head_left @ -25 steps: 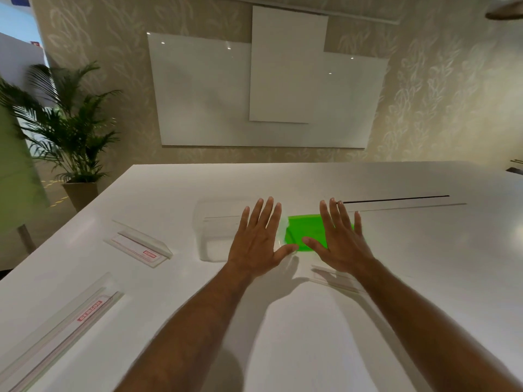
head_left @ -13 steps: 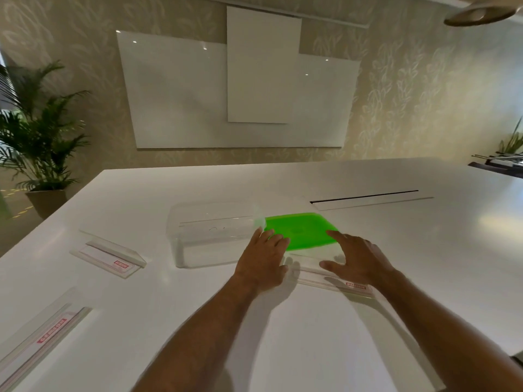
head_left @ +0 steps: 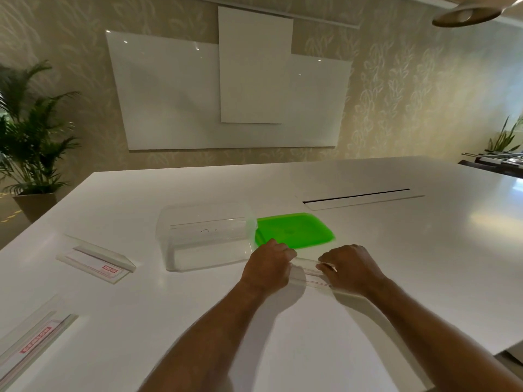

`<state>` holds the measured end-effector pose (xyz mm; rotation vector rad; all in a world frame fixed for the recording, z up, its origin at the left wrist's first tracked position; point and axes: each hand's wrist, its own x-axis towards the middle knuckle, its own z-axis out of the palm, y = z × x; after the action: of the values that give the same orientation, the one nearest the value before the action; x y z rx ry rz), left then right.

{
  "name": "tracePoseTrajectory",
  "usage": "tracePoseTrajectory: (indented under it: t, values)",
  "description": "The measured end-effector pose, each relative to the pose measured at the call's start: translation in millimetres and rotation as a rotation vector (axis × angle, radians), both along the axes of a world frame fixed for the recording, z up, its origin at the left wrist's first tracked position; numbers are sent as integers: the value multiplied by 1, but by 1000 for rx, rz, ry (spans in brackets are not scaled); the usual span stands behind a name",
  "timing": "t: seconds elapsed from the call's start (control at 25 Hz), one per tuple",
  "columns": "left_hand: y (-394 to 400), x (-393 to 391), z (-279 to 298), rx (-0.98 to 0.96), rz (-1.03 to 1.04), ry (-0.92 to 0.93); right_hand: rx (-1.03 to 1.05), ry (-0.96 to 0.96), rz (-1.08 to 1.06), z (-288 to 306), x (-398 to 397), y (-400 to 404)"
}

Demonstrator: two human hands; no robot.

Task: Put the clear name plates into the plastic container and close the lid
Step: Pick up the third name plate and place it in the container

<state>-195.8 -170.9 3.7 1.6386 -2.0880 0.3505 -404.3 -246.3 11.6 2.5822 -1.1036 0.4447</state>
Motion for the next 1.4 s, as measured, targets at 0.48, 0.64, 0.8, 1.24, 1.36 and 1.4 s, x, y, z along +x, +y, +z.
tracePoseTrajectory:
  t: [0.48,0.64,0.8,1.24,1.36,1.4]
  values:
    - [17,26,-3,-295,-3,-135,56,-135,215,38,28,38]
    - [26,39,-4,-356,3,-106,269,-548,304,53,25,22]
    - [32,47,-2,-406,68,85,310,-318,413,39,21,10]
    - [44,52,14,-110,-82,947,278,-335,603,41,82,46]
    - [54,58,26,-6,-206,1226,228,-322,588,51,87,46]
    - [58,61,32,-25,-216,1298,183,-319,592,56,88,43]
